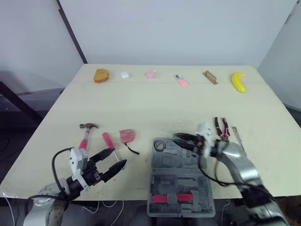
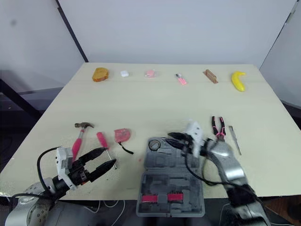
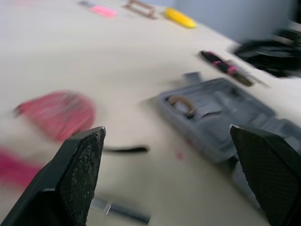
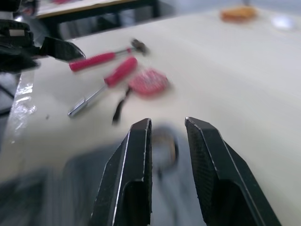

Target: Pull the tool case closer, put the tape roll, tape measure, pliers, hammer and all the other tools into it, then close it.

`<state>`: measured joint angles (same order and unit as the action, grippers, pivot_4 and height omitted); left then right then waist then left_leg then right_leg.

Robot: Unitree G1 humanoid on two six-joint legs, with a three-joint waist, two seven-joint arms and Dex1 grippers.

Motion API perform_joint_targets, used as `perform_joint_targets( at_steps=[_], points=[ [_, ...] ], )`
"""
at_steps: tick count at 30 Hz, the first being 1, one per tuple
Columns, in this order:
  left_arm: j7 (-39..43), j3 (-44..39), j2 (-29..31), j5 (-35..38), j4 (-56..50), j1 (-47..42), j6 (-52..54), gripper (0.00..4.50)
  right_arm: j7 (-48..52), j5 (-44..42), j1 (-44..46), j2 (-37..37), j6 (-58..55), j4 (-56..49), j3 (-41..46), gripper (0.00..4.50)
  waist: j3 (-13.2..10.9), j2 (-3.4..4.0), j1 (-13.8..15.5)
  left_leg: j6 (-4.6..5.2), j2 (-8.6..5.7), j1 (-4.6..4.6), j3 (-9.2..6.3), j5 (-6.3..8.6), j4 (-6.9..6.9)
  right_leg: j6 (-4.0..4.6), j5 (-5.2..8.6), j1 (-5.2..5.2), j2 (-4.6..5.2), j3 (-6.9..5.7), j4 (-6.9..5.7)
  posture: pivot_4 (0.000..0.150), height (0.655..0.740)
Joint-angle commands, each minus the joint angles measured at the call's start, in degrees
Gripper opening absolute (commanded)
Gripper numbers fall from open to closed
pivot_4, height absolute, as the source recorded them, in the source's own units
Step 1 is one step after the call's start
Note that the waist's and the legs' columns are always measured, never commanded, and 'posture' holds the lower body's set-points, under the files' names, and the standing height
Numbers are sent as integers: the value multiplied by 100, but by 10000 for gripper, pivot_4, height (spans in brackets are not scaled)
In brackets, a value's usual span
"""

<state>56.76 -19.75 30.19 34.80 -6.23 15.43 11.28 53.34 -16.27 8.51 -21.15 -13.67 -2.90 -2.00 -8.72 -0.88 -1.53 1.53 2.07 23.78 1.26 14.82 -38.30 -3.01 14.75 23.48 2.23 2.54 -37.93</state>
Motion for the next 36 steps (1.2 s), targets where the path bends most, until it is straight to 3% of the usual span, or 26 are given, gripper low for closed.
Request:
perform_joint_targets(
  at_steps=[1, 6, 13, 21, 25, 28, 36],
  points=[
    [-383, -303, -5, 84, -346, 220, 140, 45000, -171, -396, -806, -414, 39, -602, 968, 20629, 0, 0, 22, 0, 0, -2, 1, 0, 0, 0, 0, 0, -1, 1, -1, 1500, 7400],
    [-903, -902, 36, 374, -942, 911, 616, 45000, -6, -891, -2624, -849, 506, -650, 2544, 44341, 2, -5, 77, 1, 5, -4, 0, 1, 1, 4, 7, -2, -20, 6, 3, 1500, 7400],
    [-1512, -1393, -32, 832, -1922, 1578, 1249, 45000, 160, -1128, -3558, -959, 873, -218, 3315, 44341, 5, -5, 59, 2, 13, -18, 17, -1, -8, 20, 20, -3, -27, 30, 1, 1500, 7400],
    [-2458, -929, -224, 995, -3097, 1482, 1797, 45000, 172, -1416, -3338, -1077, 586, -682, 3100, 44341, 5, -6, 78, 2, 8, -16, 27, -1, -8, 23, 18, -2, -27, 41, 2, 1500, 7400],
    [-3362, -127, -347, 845, -3620, 754, 2302, 45000, 107, -1868, -2603, -1386, -223, -1874, 2342, 44341, 6, -4, 69, 2, 8, -18, 28, -1, -9, 21, 16, -3, -33, 47, -3, 1500, 7400],
    [-3637, -172, -187, 1160, -3544, 311, 2733, 45000, 15, -2109, -2048, -1572, -690, -2358, 1953, 44341, 8, -5, 82, 1, 7, -16, 13, -3, -16, 6, 6, -4, -49, 41, -10, 1500, 7400],
    [-4814, -250, 206, 1034, -2727, -994, 4165, 45000, 375, -2377, -1142, -2037, -1073, -2970, 1191, 44341, 2, -15, 135, 1, 4, -3, -12, -2, -9, 2, 4, -5, -48, 15, -3, 1500, 7400]
  ],
)
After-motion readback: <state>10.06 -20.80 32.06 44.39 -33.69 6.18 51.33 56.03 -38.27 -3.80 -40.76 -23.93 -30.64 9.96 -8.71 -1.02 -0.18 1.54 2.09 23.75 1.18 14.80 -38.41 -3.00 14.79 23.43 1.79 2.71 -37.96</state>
